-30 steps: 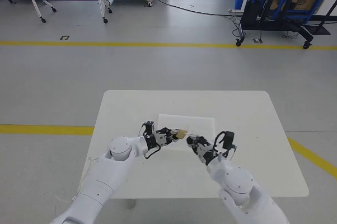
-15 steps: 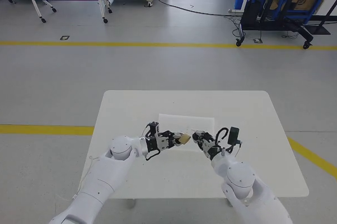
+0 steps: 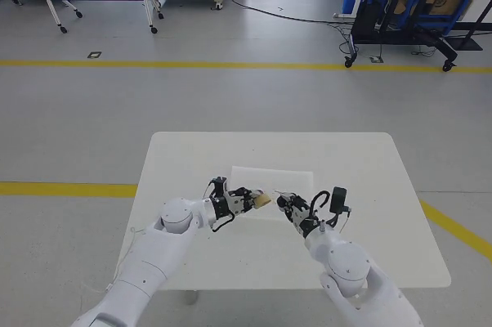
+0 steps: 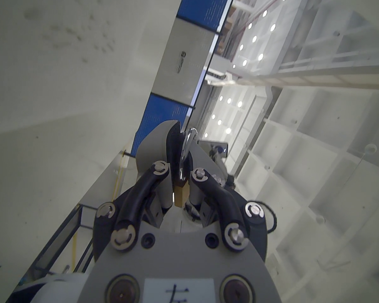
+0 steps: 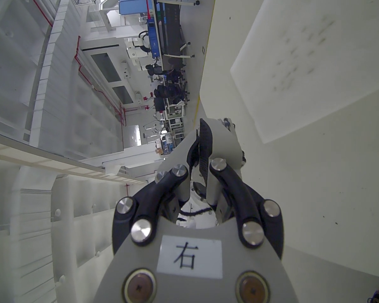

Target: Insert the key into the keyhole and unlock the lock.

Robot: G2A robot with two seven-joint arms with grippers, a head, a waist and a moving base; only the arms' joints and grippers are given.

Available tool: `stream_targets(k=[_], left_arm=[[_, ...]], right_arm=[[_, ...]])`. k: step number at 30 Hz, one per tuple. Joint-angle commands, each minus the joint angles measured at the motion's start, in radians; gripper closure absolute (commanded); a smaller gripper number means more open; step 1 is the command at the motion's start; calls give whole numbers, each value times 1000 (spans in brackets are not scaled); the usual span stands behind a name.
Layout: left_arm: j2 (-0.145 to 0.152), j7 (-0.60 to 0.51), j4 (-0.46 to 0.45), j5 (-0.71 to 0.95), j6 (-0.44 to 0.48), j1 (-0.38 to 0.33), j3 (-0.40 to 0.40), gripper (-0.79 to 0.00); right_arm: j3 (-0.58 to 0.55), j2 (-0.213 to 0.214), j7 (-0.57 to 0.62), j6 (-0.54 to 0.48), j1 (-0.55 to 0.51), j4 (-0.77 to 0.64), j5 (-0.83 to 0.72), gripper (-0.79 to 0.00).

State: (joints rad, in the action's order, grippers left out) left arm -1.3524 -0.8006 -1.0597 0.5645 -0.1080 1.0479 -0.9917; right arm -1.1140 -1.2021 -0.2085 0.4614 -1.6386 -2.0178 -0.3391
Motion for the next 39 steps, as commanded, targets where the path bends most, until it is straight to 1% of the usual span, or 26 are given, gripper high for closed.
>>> stream_targets(k=[1,5,10,20,31,34,36,39], left_arm=[[0,22,-8,-5,-4,5,1,0],[0,35,-19,-10,-8,11,-1,0],[2,32,-29,-20,-7,17,-3,0],[5,7,-38,-29,-13,21,-4,0],[4,36,-39,-29,-29,22,-3,0],[4,48,-41,-27,-31,23,-7,0],[4,49,-42,-25,-31,24,-9,0],[5,48,-44,-22,-30,26,-11,0]], right_arm=[[23,-2,-16,20,-9,-5,29,0],[66,-11,-18,40,-3,5,35,0],[87,-21,-34,44,14,20,34,0],[80,-34,-67,60,27,42,36,0],[86,-48,-110,49,22,35,59,0],[78,-49,-84,35,20,22,56,0],[68,-46,16,28,21,8,23,0],[68,-46,16,28,21,8,23,0]])
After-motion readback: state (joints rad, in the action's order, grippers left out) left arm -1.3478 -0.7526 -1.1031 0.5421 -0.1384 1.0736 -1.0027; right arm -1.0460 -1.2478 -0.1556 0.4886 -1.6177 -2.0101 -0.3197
